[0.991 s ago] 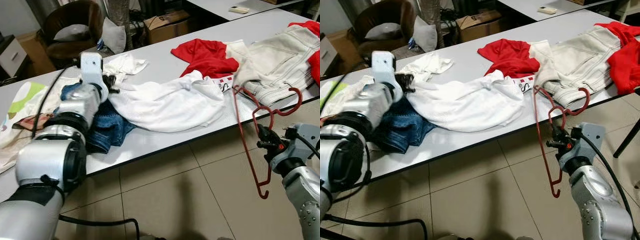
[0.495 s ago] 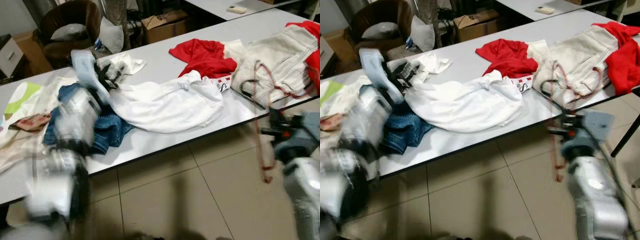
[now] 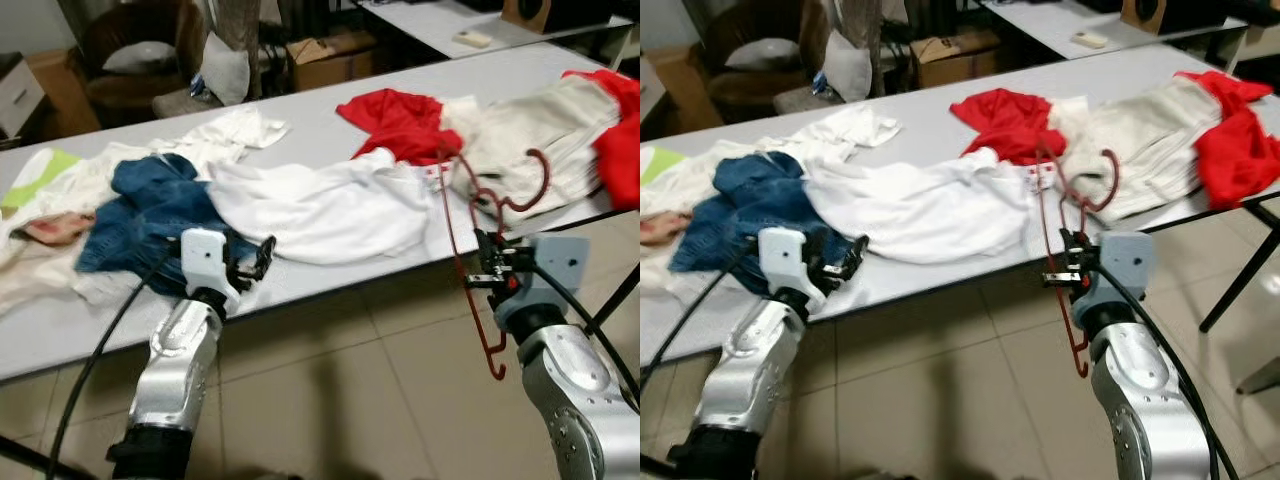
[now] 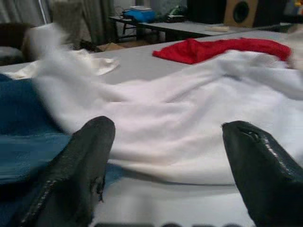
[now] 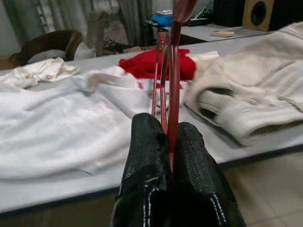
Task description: Hang hanger
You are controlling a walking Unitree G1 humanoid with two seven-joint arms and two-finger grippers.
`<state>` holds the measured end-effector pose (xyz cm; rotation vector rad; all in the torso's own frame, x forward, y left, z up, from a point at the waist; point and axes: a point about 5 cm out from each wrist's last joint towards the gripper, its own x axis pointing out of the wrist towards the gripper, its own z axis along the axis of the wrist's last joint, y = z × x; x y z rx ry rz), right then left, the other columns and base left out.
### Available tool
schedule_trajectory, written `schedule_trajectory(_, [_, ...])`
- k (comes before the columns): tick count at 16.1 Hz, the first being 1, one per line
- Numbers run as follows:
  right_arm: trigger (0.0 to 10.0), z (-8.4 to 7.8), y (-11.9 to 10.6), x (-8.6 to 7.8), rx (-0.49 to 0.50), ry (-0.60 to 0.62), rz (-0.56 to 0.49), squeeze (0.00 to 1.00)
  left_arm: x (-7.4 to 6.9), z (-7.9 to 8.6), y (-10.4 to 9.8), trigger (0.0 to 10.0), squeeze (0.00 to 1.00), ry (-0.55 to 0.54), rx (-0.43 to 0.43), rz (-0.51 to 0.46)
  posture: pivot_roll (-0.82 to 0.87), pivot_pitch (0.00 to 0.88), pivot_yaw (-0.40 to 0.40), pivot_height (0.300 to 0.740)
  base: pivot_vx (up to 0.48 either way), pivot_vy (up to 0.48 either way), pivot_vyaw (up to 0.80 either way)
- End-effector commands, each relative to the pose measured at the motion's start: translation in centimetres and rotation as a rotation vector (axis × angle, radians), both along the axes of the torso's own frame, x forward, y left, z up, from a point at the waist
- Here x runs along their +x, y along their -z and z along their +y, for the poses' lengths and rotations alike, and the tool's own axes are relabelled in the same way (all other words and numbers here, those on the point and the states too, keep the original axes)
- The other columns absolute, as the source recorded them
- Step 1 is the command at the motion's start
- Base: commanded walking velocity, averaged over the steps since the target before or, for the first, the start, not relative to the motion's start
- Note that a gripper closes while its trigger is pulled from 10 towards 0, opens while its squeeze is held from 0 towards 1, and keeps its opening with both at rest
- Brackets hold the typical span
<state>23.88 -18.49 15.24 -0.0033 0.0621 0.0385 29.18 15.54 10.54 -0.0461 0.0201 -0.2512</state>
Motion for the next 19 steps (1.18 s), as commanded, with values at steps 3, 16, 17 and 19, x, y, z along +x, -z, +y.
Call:
schedule_trajectory(3, [10.0, 0.0, 1.1, -0.1, -0.05, -0.036, 0.047, 0.0, -0.8, -1.3, -0.2, 10.0, 0.93, 0.014, 0.039, 0.003, -0.16, 0.0, 0.116, 0.74, 0.0, -0.48, 0.0])
schedule_trajectory(16, [10.0, 0.2, 3.2, -0.1, -0.05, -0.076, 0.127, 0.0, -2.6, -1.6, -0.1, 10.0, 0.39, -0.01, -0.002, 0.006, -0.13, 0.0, 0.065, 0.74, 0.223, 0.0, -0.27])
schedule_trajectory(17, [10.0, 0.4, 3.2, 0.0, -0.058, -0.087, 0.125, 0.0, -2.6, -1.6, 0.0, 10.0, 0.39, -0.016, 0.0, 0.008, -0.13, 0.0, 0.063, 0.74, 0.398, 0.0, 0.0])
schedule_trajectory(19, [10.0, 0.5, 2.9, 0.3, -0.051, -0.09, 0.102, 0.0, -2.4, -1.5, -0.3, 10.0, 0.4, -0.012, 0.019, -0.003, -0.14, 0.0, 0.069, 0.74, 0.398, 0.0, 0.0])
